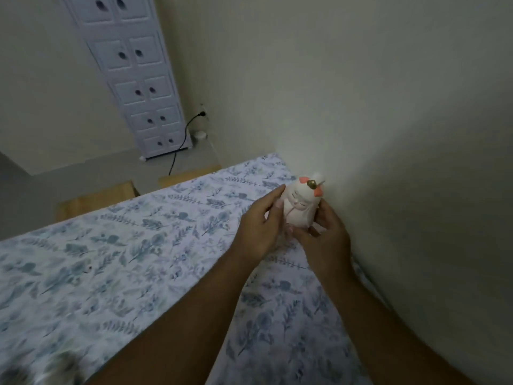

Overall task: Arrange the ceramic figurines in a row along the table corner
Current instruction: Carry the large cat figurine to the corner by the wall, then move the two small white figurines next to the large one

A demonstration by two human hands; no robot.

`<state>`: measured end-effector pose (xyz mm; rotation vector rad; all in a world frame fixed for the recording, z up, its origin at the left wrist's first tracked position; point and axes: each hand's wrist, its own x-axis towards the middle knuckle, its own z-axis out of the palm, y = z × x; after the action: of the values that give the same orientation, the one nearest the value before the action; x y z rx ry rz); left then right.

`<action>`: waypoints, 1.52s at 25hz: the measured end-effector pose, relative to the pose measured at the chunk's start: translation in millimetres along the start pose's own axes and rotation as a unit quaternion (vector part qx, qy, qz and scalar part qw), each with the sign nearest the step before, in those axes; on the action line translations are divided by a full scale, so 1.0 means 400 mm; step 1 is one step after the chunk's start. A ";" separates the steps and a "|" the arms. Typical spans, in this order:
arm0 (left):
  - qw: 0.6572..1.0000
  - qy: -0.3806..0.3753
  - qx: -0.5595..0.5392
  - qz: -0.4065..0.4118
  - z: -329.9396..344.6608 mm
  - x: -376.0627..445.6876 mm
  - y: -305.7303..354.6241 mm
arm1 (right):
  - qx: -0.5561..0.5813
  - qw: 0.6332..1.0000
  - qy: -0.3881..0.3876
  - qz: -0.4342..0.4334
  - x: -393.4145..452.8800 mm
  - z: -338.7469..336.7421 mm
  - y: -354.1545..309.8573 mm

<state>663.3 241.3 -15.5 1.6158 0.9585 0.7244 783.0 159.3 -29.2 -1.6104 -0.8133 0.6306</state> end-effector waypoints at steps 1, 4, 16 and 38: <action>1.000 0.003 0.000 -0.006 0.019 0.048 -0.012 | -0.003 1.000 0.017 -0.009 0.034 0.006 0.009; 1.000 -0.004 -0.018 -0.025 0.056 0.145 -0.029 | 0.006 0.997 0.068 -0.020 0.106 0.027 0.034; 0.997 0.030 -0.030 -0.064 0.109 0.181 -0.085 | -0.009 0.994 0.108 0.005 0.133 0.042 0.144; 0.942 0.244 0.153 -0.171 -0.425 -0.609 -0.139 | -0.370 0.866 -0.309 -0.135 -0.445 0.408 -0.046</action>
<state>388.3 116.8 -23.7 1.4930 1.7373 0.7727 544.8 119.6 -47.2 -1.9243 -1.9050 0.6789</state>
